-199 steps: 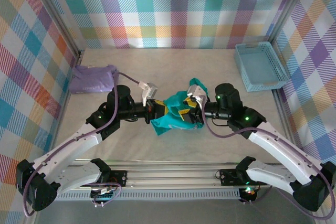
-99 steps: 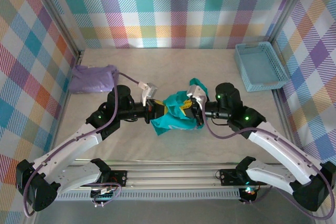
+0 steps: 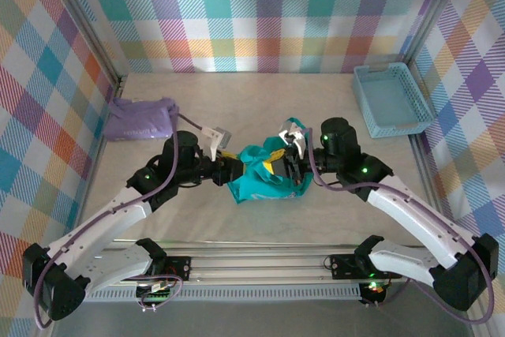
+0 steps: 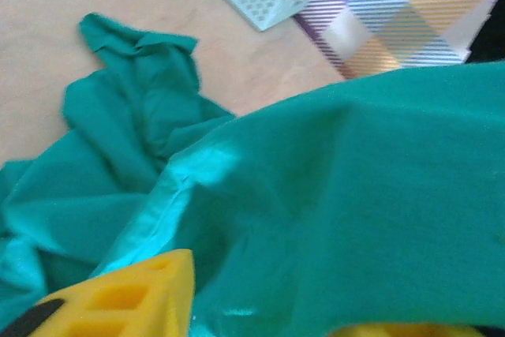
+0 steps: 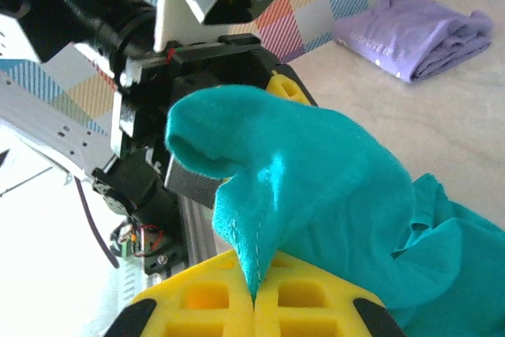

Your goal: Fold the inside-out t-shirt

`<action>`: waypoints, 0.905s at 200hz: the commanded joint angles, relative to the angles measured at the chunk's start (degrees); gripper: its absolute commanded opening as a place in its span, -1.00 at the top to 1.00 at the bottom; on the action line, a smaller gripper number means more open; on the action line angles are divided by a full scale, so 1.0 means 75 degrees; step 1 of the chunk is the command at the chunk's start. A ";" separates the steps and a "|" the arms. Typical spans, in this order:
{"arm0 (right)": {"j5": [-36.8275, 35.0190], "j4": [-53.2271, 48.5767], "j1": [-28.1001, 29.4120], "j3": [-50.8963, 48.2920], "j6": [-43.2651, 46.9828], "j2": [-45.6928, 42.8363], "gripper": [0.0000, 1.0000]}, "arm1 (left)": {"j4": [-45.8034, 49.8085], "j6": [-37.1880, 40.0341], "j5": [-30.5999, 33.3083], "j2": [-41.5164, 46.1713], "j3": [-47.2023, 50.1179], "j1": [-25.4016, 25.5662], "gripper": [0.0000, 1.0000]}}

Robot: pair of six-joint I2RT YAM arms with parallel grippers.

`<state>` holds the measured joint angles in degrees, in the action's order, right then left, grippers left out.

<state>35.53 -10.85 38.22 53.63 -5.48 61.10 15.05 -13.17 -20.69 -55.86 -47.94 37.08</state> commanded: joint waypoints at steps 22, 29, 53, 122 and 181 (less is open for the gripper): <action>-0.0093 0.0243 -0.0022 0.0474 -0.0899 0.0272 1.00 | 0.1336 0.0524 0.1254 0.0905 -0.0543 0.0263 -0.11; -0.0136 0.0210 -0.0028 0.0506 -0.0944 0.0316 1.00 | 0.1478 0.0577 0.1340 0.0936 -0.0646 0.0332 -0.15; -0.0208 0.0193 -0.0027 0.0594 -0.1098 0.0463 1.00 | 0.1829 0.0698 0.1679 0.0833 -0.1119 0.0637 -0.21; -0.0325 0.0164 -0.0023 0.0572 -0.1239 0.0559 1.00 | 0.2613 0.0818 0.3319 -0.0527 -0.2603 0.1891 -0.37; -0.0965 -0.0523 -0.0021 0.0581 -0.0735 0.0330 1.00 | 0.2515 0.0375 0.4209 -0.0620 -0.2666 0.2034 0.48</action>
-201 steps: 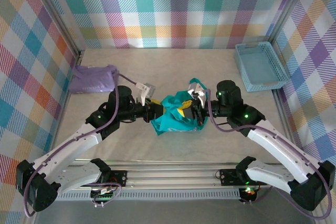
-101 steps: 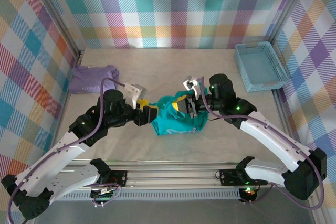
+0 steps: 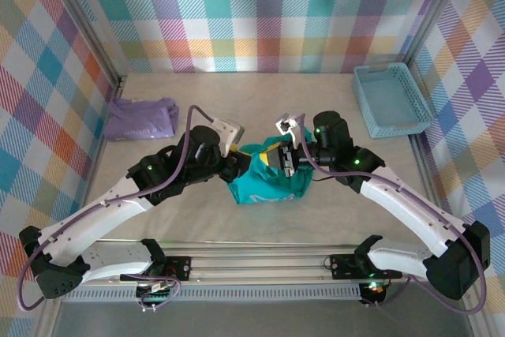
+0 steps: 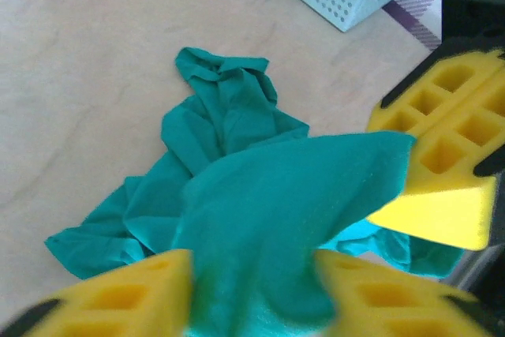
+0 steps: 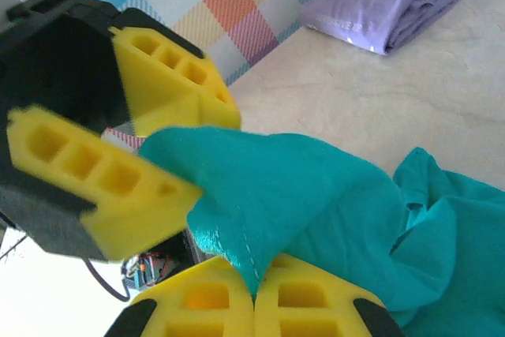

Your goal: Fold the inside-out t-shirt

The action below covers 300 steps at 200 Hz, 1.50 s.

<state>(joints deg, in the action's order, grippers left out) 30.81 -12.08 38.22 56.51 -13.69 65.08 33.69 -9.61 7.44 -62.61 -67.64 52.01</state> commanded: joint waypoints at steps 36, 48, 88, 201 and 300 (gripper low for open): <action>-0.0561 -0.0839 -0.0036 0.0382 0.0738 -0.0240 1.00 | -0.0082 0.0100 -0.0752 0.0474 0.0015 -0.0138 0.95; -0.0589 -0.1031 -0.0045 0.0464 0.0889 -0.0228 1.00 | -0.0047 0.0143 -0.1265 0.0526 -0.0004 -0.0320 1.00; -0.0857 -0.2051 -0.0117 0.0850 0.1736 -0.0161 0.87 | -0.0123 0.0080 -0.3148 0.0759 0.0051 -0.1120 1.00; -0.1369 -0.2185 -0.0092 -0.0221 0.2355 -0.0591 0.09 | -0.0213 -0.0358 -0.3296 0.0302 -0.0146 -0.1512 1.00; -0.1738 -0.1633 -0.0114 -0.0602 0.2915 -0.0801 0.96 | 0.0099 -0.0691 -0.2030 0.0320 -0.0146 -0.1528 1.00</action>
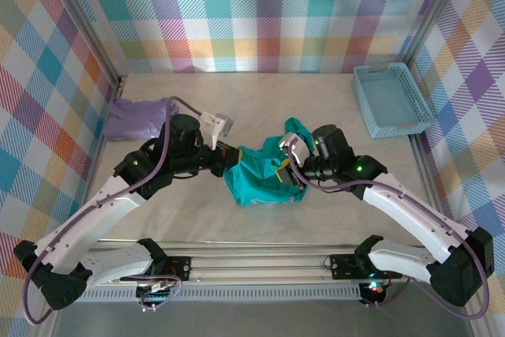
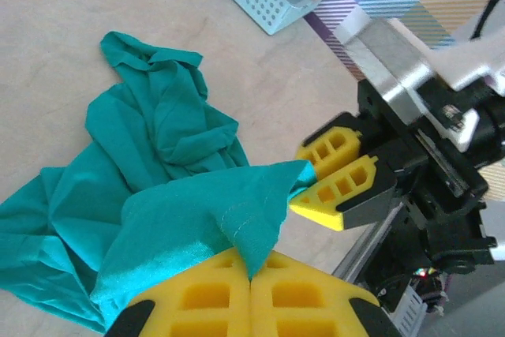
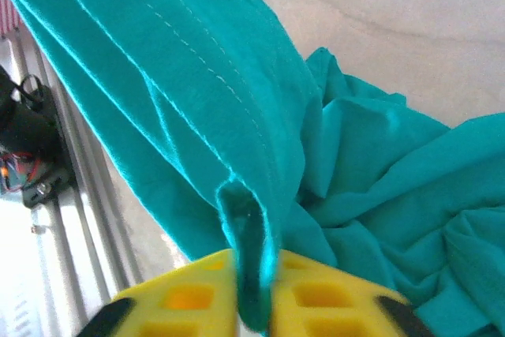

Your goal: Fold the inside-out t-shirt

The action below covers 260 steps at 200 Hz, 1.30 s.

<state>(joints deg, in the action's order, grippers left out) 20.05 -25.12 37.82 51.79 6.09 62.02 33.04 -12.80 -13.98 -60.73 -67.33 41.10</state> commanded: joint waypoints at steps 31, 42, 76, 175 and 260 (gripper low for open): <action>-0.0752 -0.0228 -0.0250 0.0026 -0.0350 -0.0499 1.00 | 0.0806 -0.0478 0.1717 -0.0578 -0.0322 -0.0096 1.00; -0.1018 -0.0436 -0.0399 0.0076 -0.0724 -0.0316 1.00 | 0.0871 -0.0576 0.1799 -0.0933 -0.0373 -0.0107 1.00; -0.1303 -0.0799 -0.0982 0.0213 -0.1493 0.0461 1.00 | 0.0252 -0.0850 0.1383 -0.2104 -0.0394 -0.0141 0.96; -0.1177 0.0089 -0.1235 0.0275 -0.0422 0.1481 1.00 | -0.1877 -0.1181 -0.0851 -0.3451 0.0118 -0.0313 0.77; 0.0721 0.1068 -0.1232 -0.0472 0.0163 0.0634 1.00 | -0.0447 0.0210 0.1764 -0.2235 0.0476 -0.0319 0.02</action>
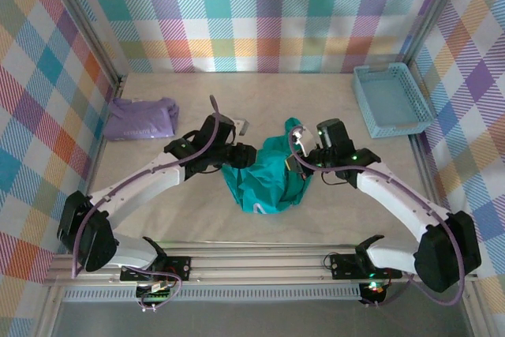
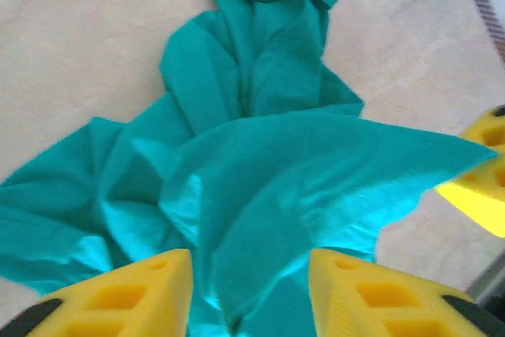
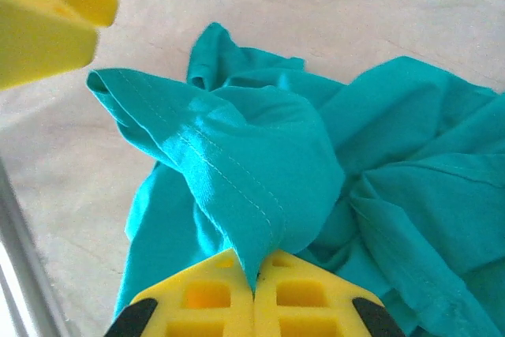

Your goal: Fold the inside-out t-shirt

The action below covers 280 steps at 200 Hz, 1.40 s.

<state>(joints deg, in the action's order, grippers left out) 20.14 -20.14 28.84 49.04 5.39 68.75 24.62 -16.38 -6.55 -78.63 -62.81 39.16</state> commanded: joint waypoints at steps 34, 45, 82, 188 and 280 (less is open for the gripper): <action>0.0596 0.0365 -0.0025 -0.0195 0.0163 -0.0432 1.00 | 0.0739 0.0353 0.0191 0.0070 -0.0322 -0.0054 -0.03; 0.0604 0.0376 -0.0029 -0.0256 0.0115 -0.0493 1.00 | 0.0850 0.0116 -0.0289 -0.0124 -0.0506 -0.0053 0.02; 0.0565 0.0457 -0.0013 -0.0376 0.0102 -0.0536 1.00 | 0.0602 -0.0405 -0.1675 -0.0568 -0.0683 0.0010 0.17; 0.0092 -0.0035 0.0009 -0.0386 0.0102 -0.0972 1.00 | 0.0366 -0.1040 -0.1739 -0.0530 -0.0497 -0.0147 1.00; -0.0311 -0.0687 0.1080 -0.0429 0.1085 -0.1011 0.94 | -0.2573 -0.4725 -0.3804 0.1370 0.1548 -0.1654 1.00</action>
<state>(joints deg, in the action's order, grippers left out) 15.49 -24.49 35.05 46.48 9.34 59.18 8.95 -46.68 -32.91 -69.73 -52.40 27.53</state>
